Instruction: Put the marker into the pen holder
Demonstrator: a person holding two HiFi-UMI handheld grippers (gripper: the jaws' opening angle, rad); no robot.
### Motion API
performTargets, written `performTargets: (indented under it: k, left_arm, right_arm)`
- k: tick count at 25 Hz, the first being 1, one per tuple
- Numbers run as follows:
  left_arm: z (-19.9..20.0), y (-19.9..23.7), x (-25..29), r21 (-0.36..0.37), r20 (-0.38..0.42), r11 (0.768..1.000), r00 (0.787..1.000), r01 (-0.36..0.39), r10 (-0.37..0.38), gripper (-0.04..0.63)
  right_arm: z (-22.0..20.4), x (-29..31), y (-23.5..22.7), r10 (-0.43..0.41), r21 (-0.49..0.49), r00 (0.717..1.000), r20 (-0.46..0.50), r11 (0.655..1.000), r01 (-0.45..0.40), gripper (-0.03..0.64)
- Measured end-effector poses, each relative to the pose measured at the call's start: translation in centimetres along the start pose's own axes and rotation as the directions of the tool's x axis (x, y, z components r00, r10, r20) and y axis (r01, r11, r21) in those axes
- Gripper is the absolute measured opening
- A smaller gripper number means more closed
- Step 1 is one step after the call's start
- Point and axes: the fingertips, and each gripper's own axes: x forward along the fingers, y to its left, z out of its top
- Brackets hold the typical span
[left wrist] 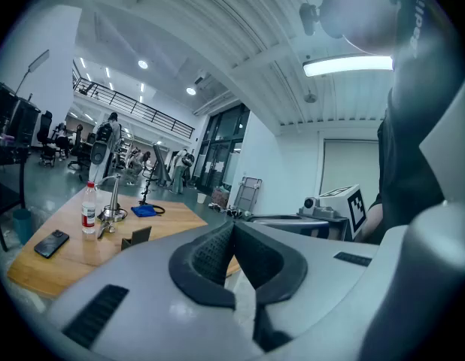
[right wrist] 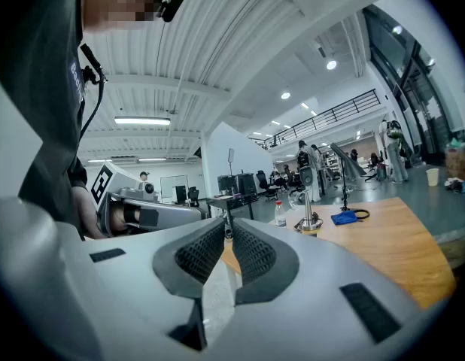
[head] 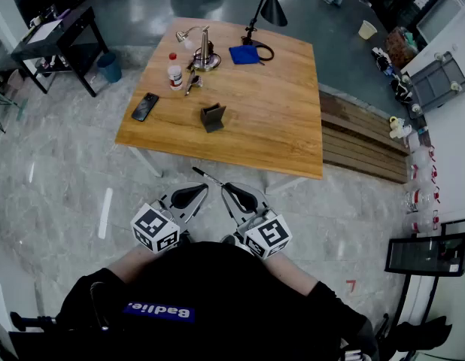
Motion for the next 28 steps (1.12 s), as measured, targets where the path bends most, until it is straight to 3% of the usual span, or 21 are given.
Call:
performTargets:
  k: [16,28]
  left_arm:
    - [-0.6,-0.7,2.1,0.0,-0.014,0.999,0.999,-0.035,0.035,0.009]
    - [-0.8,0.1,5.1,0.02,0.002,0.991,0.992,-0.13,0.13,0.009]
  right_arm:
    - [-0.5,-1.2,-1.9,0.049,0.037,0.999,0.015,0.998,-0.05,0.04]
    - [-1.2,-1.2,-6.0,0.1,0.011,0.995,-0.013,0.995,-0.1,0.04]
